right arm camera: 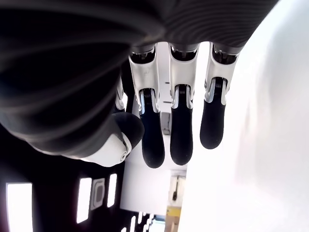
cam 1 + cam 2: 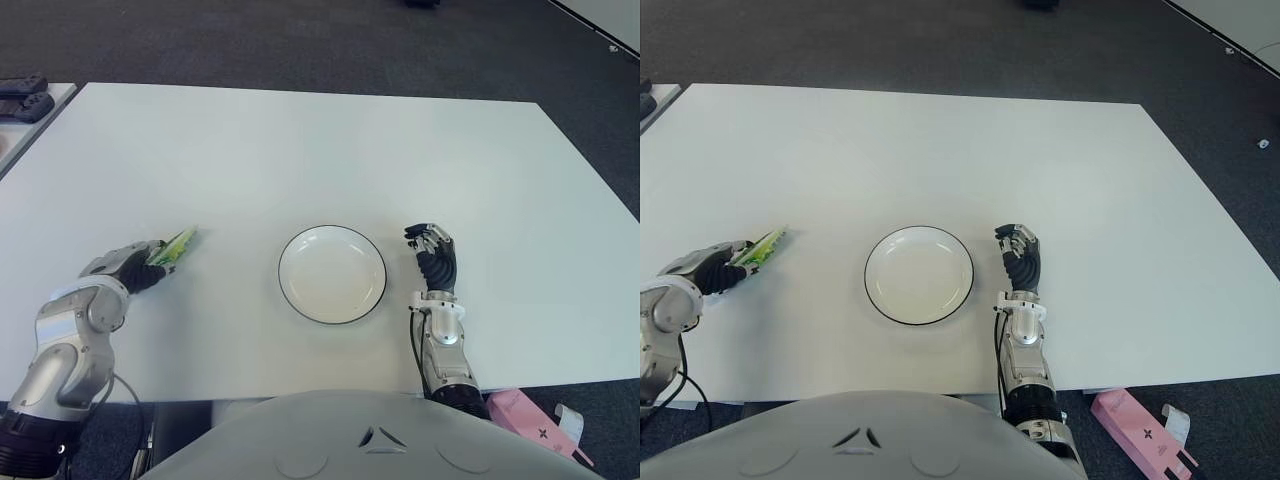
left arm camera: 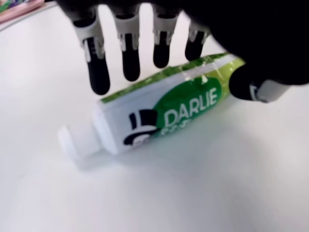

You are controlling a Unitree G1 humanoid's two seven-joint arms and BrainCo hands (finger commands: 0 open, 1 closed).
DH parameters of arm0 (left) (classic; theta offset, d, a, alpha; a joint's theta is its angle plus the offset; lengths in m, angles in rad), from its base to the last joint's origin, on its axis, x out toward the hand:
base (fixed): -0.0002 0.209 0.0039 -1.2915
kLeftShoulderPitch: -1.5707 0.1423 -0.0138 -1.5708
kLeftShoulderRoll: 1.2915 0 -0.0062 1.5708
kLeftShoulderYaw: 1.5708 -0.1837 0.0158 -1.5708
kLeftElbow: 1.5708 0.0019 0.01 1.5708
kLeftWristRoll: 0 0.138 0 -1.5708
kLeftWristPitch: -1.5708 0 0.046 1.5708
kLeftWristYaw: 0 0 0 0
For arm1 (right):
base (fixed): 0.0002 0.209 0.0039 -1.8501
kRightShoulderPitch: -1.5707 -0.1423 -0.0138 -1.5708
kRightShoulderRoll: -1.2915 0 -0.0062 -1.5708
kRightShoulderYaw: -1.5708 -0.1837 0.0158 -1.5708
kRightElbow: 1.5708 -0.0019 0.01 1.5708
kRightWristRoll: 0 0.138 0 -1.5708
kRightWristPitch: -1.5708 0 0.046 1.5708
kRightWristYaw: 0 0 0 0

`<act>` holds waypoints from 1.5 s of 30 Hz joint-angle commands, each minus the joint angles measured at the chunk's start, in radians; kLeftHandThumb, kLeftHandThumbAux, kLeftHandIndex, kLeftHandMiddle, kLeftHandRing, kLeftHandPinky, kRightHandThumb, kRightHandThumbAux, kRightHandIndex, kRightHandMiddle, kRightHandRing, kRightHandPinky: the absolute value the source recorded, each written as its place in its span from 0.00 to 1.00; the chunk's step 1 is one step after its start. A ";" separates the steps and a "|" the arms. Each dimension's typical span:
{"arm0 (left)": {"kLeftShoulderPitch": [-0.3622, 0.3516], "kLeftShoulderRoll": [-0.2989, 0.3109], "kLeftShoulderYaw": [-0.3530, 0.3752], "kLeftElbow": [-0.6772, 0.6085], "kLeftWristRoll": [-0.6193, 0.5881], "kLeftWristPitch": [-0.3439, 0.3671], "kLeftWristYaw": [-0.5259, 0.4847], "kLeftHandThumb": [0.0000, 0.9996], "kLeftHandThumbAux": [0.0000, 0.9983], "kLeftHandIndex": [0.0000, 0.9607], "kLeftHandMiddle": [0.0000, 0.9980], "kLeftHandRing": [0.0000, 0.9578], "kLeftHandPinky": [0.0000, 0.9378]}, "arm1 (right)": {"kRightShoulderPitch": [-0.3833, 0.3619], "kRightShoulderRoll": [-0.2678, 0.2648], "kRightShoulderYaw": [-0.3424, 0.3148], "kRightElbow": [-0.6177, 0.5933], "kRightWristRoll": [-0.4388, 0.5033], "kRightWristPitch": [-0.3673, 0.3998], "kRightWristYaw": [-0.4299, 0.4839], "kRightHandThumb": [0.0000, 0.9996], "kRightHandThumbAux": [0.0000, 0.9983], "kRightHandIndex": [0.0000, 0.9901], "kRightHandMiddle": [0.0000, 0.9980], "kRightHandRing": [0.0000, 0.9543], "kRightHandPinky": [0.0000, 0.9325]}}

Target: Put the toothpaste on the table into the plate.

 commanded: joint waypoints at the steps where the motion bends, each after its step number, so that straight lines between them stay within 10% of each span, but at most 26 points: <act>1: 0.014 -0.009 0.002 0.021 -0.030 -0.047 0.038 0.58 0.27 0.00 0.12 0.19 0.31 | 0.023 -0.002 0.000 0.014 -0.007 0.030 0.000 0.71 0.73 0.43 0.46 0.45 0.46; 25: -0.029 -0.051 -0.126 0.223 0.000 -0.120 0.169 0.57 0.25 0.00 0.13 0.17 0.25 | 0.036 -0.003 -0.003 -0.007 -0.008 0.056 -0.006 0.71 0.73 0.43 0.46 0.45 0.45; 45: -0.113 -0.176 -0.229 0.549 0.093 -0.152 0.618 0.59 0.28 0.00 0.15 0.16 0.22 | 0.048 -0.010 -0.010 -0.026 -0.006 0.081 -0.005 0.71 0.73 0.43 0.45 0.44 0.44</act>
